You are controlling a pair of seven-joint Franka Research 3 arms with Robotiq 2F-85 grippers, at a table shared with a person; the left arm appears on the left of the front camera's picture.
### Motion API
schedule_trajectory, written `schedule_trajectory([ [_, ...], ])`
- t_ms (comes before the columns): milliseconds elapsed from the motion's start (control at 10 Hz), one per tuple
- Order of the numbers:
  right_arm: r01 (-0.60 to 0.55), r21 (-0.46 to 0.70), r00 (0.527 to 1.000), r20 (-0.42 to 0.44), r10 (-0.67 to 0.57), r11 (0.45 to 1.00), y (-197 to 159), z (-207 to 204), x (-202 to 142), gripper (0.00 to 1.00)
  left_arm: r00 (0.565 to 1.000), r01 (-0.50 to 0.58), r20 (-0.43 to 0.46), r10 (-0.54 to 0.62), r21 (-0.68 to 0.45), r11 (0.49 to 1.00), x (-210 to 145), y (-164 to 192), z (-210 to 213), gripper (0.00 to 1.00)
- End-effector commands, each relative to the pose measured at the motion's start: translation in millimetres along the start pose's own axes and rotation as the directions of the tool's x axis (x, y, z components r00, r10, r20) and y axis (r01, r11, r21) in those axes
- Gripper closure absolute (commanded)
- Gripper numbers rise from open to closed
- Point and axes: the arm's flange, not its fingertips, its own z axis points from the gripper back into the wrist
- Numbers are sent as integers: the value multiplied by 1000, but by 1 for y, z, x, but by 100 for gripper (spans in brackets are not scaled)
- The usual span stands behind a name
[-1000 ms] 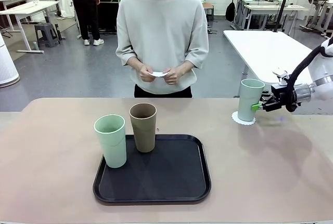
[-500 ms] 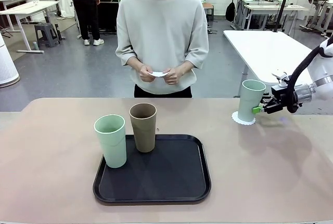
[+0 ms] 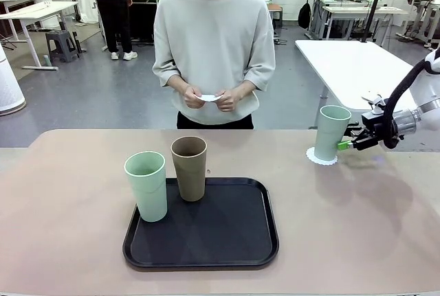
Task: Place coasters on the table and set cups on them.
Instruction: Pick up one Reusable plastic cup and place it on a coaster set by the human.
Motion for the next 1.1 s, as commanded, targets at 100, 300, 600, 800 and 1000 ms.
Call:
schedule_trajectory([
  [100, 39, -18, 998, -54, -40, 999, 4, 13, 6, 0, 1000, 7, 10, -7, -3, 1000, 0, 0, 1, 0],
  [300, 64, -45, 994, -85, -68, 997, 6, 23, 4, 0, 1000, 7, 10, -7, -3, 1000, 0, 0, 1, 0],
  [600, 154, -262, 917, -322, -236, 953, 50, 46, 31, 0, 1000, 7, 10, -7, -3, 1000, 0, 0, 1, 0],
  [800, 144, -356, 849, -435, -300, 923, 102, 39, 77, 0, 1000, 7, 10, -7, -3, 1000, 0, 0, 1, 0],
  [1000, 186, -472, 776, -467, -424, 862, 137, 16, 117, 0, 1000, 7, 10, -7, -3, 1000, 0, 0, 1, 0],
])
